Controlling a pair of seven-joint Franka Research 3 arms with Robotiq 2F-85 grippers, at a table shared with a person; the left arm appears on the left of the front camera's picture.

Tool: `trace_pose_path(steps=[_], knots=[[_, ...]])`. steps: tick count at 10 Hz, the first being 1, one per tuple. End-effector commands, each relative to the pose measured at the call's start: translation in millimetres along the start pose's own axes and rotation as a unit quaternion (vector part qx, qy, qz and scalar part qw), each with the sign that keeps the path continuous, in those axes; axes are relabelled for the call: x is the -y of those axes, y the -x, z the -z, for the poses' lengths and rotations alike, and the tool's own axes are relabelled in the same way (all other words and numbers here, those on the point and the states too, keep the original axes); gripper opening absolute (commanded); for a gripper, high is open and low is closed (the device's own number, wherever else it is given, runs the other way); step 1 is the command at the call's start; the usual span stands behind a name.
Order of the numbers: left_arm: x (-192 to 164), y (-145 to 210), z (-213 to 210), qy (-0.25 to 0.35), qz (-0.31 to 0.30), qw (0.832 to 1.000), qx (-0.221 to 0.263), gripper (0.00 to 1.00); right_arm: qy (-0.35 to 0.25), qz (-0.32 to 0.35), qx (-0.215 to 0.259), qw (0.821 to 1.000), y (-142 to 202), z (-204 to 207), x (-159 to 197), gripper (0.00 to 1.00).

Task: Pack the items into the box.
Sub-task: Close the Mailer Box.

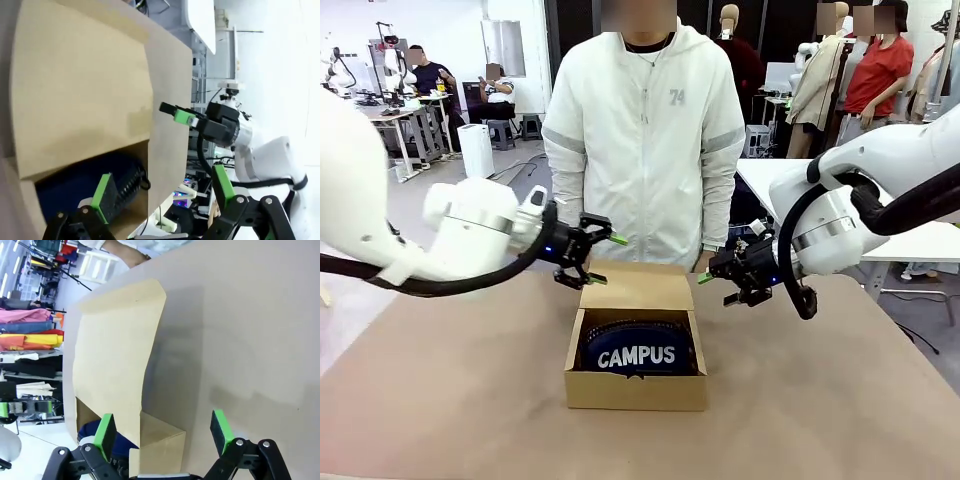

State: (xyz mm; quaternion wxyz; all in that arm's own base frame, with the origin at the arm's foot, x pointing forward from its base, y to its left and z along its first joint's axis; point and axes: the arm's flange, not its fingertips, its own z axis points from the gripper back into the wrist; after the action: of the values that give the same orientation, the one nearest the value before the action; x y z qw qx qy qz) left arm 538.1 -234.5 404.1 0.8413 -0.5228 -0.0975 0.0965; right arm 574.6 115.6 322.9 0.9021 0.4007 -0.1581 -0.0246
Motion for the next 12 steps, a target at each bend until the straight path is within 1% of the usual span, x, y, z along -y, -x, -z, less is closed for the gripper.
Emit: trace_pose_path(steps=[1, 11, 12], knots=[[0.5, 13.9, -29.6, 0.006, 0.022, 1.000, -0.009, 1.00, 0.008, -0.006, -0.001, 1.000, 3.0, -7.5, -3.3, 1.00], [0.5, 13.9, -29.6, 0.006, 0.022, 1.000, -0.009, 1.00, 0.008, -0.006, -0.001, 1.000, 3.0, -7.5, -3.3, 1.00], [0.5, 13.9, -29.6, 0.006, 0.022, 1.000, -0.009, 1.00, 0.002, -0.006, 0.001, 1.000, -1.4, -3.9, -1.8, 1.00]])
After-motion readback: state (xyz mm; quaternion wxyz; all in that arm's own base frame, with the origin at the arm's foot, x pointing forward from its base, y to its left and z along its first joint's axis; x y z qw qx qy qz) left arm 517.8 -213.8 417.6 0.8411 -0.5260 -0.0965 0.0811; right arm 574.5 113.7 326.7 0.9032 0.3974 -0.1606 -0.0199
